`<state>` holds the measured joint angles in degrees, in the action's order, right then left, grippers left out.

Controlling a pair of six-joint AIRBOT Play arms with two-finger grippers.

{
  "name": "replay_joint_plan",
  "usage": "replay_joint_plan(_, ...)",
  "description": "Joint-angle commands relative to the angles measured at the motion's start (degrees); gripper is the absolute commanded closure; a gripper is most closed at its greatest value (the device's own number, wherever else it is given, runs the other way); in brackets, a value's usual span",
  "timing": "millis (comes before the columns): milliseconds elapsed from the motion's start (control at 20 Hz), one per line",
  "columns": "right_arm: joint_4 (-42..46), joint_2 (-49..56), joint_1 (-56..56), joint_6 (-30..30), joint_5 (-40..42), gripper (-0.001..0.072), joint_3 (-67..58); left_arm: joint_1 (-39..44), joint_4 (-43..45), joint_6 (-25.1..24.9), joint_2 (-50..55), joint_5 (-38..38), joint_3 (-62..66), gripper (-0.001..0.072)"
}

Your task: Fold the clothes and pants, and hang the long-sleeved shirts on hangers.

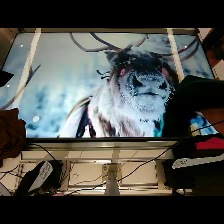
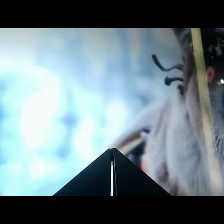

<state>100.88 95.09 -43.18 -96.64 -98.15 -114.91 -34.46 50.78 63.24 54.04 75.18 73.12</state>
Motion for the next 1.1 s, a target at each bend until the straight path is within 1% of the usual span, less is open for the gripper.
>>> replay_joint_plan(0,-0.5,-1.6,-4.7,2.0,-7.7,0.0677,3.7,-0.2,2.8,0.0,0.0,0.2,0.0,0.0679)
replay_joint_plan(50,-0.8,-1.8,-5.0,2.1,-7.5,0.0675,4.3,-0.2,2.8,0.0,0.0,0.2,0.0,0.0679)
replay_joint_plan(100,-0.6,-1.8,-5.0,2.1,-7.4,0.0616,4.3,-0.2,2.8,0.0,0.1,0.2,0.0,0.0679)
replay_joint_plan(150,-0.4,-1.8,-5.0,2.1,-7.2,0.0379,4.3,-0.2,2.8,0.0,0.1,0.2,0.0,0.0679)
replay_joint_plan(200,-0.4,-1.8,-5.0,2.1,-7.0,0.0084,4.3,-0.2,2.8,0.0,0.1,0.2,0.0,0.0679)
replay_joint_plan(250,-0.6,-1.8,-5.0,2.8,-6.5,0.0023,4.2,-0.2,2.8,0.0,0.1,0.2,0.0,0.0679)
replay_joint_plan(400,-4.1,-1.8,-5.0,3.0,-5.8,0.0024,4.2,-0.2,2.8,0.0,0.1,0.2,0.0,0.0679)
replay_joint_plan(500,-9.5,-1.8,-5.0,3.3,-3.3,0.003,4.2,-0.2,2.8,0.0,0.1,0.2,0.0,0.0679)
replay_joint_plan(550,-14.1,-1.8,-5.0,3.4,-1.5,0.003,4.2,-0.2,2.8,0.0,0.1,0.2,0.0,0.0679)
replay_joint_plan(700,-30.9,-1.8,-4.3,10.4,2.5,0.003,4.2,-0.2,2.8,0.0,0.1,0.2,0.0,0.0679)
replay_joint_plan(750,-36.1,-1.8,-3.8,11.7,4.1,0.003,4.0,-0.2,2.8,0.0,0.1,0.2,0.0,0.0679)
replay_joint_plan(800,-40.0,-1.8,-2.8,12.8,5.4,0.0031,3.4,-0.2,2.8,0.0,0.1,0.2,0.0,0.0679)
replay_joint_plan(1050,-51.8,-2.1,5.1,17.1,13.0,0.0033,-4.3,-0.2,2.8,0.0,0.1,0.2,0.0,0.0679)
